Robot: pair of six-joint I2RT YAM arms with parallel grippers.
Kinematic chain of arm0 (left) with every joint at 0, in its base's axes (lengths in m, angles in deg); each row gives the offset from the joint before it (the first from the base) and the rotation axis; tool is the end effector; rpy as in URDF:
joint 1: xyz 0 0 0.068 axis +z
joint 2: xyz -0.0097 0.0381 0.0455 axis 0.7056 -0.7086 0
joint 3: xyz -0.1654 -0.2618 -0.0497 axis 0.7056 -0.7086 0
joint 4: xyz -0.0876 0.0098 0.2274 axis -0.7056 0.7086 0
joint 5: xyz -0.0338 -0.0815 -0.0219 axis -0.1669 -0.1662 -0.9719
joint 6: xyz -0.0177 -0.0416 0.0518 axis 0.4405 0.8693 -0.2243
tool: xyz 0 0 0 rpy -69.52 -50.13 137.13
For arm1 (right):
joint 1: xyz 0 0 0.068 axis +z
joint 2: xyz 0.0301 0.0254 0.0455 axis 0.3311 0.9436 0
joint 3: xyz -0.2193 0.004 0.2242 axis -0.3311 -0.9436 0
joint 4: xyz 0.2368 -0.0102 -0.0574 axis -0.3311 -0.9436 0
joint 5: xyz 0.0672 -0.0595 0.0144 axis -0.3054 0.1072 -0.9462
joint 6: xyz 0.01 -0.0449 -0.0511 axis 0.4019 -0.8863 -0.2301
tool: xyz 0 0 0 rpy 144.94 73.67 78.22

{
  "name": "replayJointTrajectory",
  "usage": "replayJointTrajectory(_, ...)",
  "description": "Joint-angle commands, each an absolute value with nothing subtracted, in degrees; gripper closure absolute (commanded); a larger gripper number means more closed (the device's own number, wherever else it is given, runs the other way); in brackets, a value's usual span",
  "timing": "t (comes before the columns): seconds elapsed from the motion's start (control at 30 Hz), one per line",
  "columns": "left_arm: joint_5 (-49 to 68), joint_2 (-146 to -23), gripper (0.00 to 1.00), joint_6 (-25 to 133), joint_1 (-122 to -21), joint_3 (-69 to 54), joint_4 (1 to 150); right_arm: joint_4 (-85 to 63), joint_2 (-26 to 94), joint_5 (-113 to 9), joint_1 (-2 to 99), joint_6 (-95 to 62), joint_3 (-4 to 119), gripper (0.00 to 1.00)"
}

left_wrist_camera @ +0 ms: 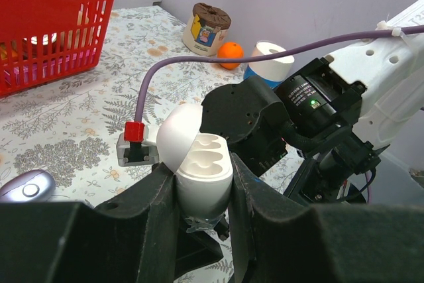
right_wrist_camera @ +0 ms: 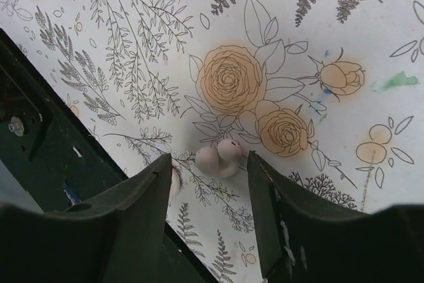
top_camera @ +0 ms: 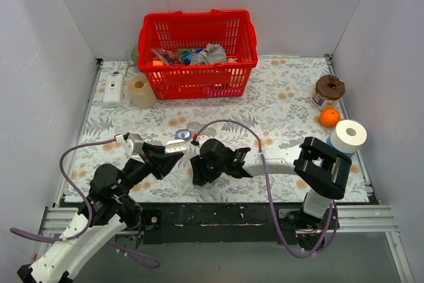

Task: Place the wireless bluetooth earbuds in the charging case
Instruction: Pick up the earbud from the center of the board.

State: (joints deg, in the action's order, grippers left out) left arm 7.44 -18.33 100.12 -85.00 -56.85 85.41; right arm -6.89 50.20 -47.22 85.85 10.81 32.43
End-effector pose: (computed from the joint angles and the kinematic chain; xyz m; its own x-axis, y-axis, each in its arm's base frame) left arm 0.0329 -0.0409 0.2857 -0.6112 -0.5742 -0.5447 0.4752 0.2842 -0.8327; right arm 0.1377 0.3232 0.2039 -0.7459 -0.3189 -0.5847 -0.6181 0.6584 0.4295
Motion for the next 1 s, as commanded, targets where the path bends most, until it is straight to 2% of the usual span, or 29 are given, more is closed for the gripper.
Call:
replayJointTrajectory(0.0, 6.86, -18.06, 1.0, 99.49, -84.96, -54.81, 85.86, -9.12, 46.68, -43.3, 85.43, 11.72, 31.61, 0.41)
replayJointTrajectory(0.13, 6.95, -17.88, 1.0, 99.58, -84.96, -54.81, 85.86, -8.16, 42.63, -41.01, 84.55, 13.22, 28.45, 0.42)
replayJointTrajectory(0.27, 7.04, -17.79, 1.0, 99.58, -84.96, -54.9, 85.86, -7.72, 41.13, -41.26, 84.55, 13.48, 25.46, 0.52)
replayJointTrajectory(0.37, 7.04, -17.97, 1.0, 99.58, -84.96, -54.81, 85.77, -6.67, 41.65, -42.23, 84.63, 13.48, 23.87, 0.69)
replayJointTrajectory(0.4, 6.95, -18.05, 1.0, 99.58, -84.96, -54.9, 85.86, -6.66, 42.18, -42.49, 84.72, 13.48, 23.78, 0.79)
replayJointTrajectory(0.5, 6.78, -18.23, 1.0, 99.58, -84.96, -54.81, 85.77, -7.1, 43.84, -42.76, 85.51, 12.6, 24.22, 0.92)
replayJointTrajectory(0.57, 6.69, -18.23, 1.0, 99.58, -84.96, -54.9, 85.86, -7.19, 44.64, -43.11, 85.86, 12.17, 24.92, 0.96)
replayJointTrajectory(0.97, 6.78, -18.67, 1.0, 99.49, -84.96, -54.81, 85.78, -6.83, 50.61, -46.62, 85.87, 9.27, 29.49, 0.99)
